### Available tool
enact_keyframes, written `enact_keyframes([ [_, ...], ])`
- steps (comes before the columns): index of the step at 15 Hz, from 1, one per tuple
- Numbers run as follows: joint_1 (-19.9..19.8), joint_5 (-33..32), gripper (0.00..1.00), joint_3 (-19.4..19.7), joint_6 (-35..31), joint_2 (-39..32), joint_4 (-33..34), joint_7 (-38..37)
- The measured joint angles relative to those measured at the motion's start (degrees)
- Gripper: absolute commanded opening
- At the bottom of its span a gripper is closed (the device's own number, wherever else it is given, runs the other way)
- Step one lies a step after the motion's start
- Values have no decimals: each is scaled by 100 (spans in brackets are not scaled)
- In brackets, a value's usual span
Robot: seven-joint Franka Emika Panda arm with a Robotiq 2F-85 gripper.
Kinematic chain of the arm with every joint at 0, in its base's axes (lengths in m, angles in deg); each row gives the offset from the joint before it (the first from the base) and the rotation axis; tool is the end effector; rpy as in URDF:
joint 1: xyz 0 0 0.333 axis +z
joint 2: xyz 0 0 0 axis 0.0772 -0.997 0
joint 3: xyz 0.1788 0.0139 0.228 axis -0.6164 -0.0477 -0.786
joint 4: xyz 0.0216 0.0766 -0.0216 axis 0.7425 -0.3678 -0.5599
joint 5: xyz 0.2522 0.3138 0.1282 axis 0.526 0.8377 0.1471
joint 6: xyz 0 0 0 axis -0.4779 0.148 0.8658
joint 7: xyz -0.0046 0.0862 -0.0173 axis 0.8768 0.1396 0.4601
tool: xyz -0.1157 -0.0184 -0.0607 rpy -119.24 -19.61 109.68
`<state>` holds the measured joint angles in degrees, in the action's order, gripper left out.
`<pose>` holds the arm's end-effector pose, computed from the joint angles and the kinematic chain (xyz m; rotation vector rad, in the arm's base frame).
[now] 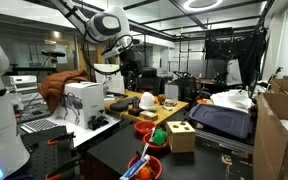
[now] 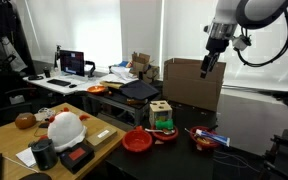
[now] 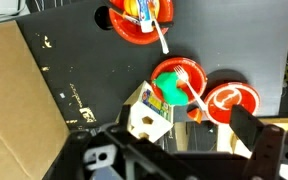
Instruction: Put the tube in the red bowl to the right
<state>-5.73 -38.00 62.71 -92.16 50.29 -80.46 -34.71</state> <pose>0.5056 0.0051 0.3227 2.9691 0.2443 0.3190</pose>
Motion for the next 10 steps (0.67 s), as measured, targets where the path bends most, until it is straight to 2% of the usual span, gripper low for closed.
enact_keyframes([
  [10, -20, 52, 100, 26, 1750, 172, 1136, -95],
])
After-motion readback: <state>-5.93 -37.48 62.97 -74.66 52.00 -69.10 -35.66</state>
